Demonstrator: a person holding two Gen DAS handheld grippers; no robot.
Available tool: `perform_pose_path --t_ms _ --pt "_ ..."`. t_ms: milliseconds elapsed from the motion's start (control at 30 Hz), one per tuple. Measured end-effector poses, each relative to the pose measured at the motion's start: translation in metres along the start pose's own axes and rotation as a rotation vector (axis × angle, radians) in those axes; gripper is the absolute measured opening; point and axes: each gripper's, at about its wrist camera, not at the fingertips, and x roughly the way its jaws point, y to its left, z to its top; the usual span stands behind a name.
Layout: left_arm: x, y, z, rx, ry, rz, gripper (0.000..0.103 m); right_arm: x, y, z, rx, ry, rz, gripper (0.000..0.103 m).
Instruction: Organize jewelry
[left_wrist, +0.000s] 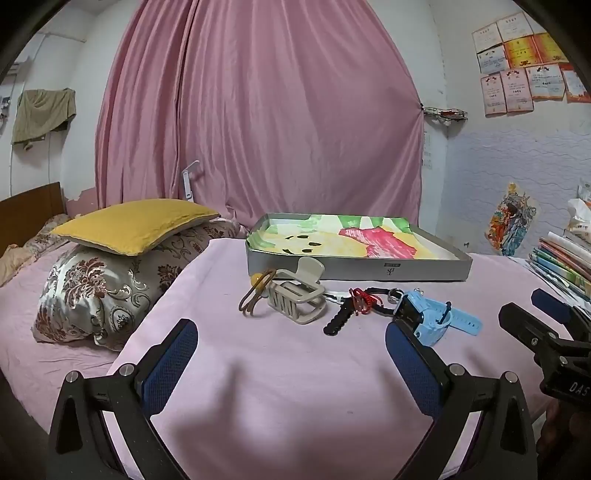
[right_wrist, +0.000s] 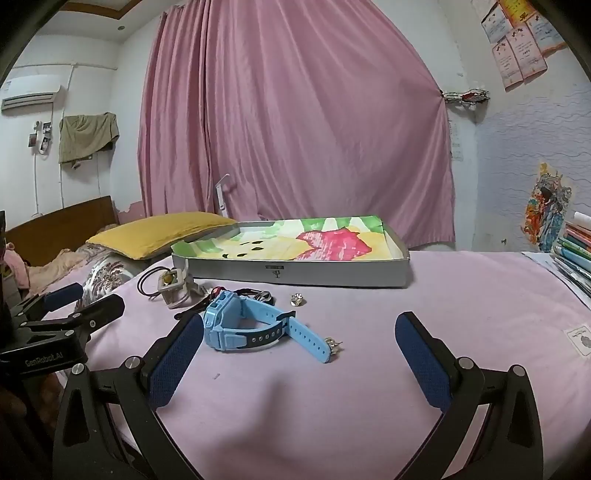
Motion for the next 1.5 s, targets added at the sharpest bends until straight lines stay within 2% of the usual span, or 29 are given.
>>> perform_pose_path --t_ms 1500 --pt "-0.0039 0.0026 0.0002 0.0 0.001 0.004 0.102 -0.0001 0.0044 -0.0004 -0.005 0.002 0.012 0.102"
